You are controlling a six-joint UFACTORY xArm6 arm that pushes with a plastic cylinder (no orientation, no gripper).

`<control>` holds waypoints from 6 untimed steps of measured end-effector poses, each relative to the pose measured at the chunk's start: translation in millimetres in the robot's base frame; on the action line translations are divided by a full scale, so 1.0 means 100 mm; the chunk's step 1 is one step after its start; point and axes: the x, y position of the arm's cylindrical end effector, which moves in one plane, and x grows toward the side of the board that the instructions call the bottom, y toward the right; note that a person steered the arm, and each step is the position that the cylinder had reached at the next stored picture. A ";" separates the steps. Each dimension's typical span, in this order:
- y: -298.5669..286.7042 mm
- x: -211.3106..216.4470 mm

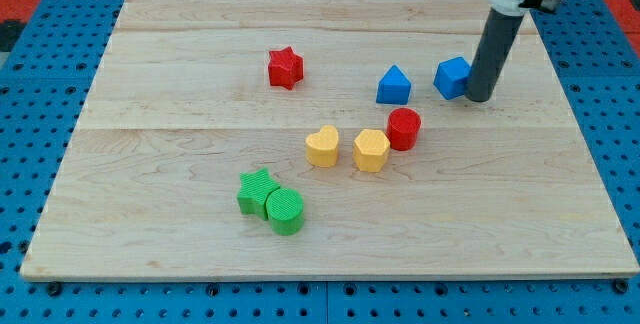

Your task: Push the blue cube above the red circle

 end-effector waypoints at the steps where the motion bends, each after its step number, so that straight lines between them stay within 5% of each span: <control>1: 0.00 -0.01; 3: -1.44 -0.19; 5: 0.09 -0.46; 6: 0.06 -0.72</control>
